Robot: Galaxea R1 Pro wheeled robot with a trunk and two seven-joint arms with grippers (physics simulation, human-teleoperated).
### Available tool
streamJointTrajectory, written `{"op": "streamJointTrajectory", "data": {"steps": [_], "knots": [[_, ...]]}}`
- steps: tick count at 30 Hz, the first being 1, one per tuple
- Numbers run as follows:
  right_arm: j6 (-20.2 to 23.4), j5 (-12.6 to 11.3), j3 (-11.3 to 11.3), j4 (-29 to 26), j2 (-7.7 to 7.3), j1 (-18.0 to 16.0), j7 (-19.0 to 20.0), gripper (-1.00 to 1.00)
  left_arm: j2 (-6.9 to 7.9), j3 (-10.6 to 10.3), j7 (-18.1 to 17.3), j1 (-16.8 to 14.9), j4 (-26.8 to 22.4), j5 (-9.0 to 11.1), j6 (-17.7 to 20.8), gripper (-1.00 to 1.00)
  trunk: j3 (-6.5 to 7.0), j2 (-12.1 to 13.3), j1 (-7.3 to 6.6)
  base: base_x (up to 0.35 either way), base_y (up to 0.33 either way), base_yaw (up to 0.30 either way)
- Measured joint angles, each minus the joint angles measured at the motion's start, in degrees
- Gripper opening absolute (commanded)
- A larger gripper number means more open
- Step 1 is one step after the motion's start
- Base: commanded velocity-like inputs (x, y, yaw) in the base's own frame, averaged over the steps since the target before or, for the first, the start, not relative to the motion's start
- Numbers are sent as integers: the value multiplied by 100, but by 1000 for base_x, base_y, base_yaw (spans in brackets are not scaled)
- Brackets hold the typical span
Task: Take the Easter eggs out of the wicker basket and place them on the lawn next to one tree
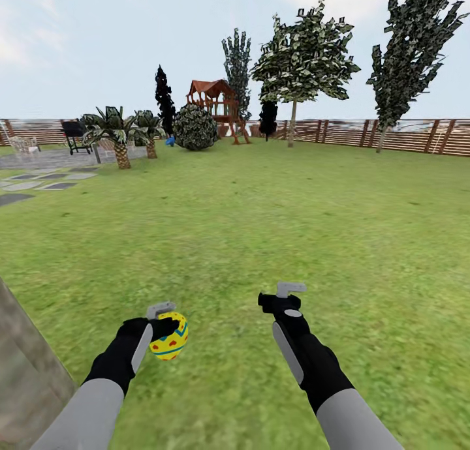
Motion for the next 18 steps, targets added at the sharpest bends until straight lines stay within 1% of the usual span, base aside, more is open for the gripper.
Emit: {"op": "streamJointTrajectory", "data": {"steps": [7,9,12,14,18], "knots": [[0,0,-2,-2,-1,0,0,100,8,2,-44,75,10,-3,-42,-100,-126,-281,154,0,0,0],[0,0,-7,-1,-6,1,0,100,10,3,-51,78,122,-16,-278,-100,-162,-361,198,0,0,0],[0,-1,-14,0,-12,1,0,100,27,1,-38,77,507,-14,-661,-100,-216,-481,264,0,0,0],[0,0,-18,0,-15,0,0,100,33,-1,-23,77,626,-14,-762,-100,-251,-562,308,0,0,0],[0,0,-17,0,-15,2,0,100,47,2,-38,76,701,-14,-825,-100,-323,-722,396,0,0,0]]}}
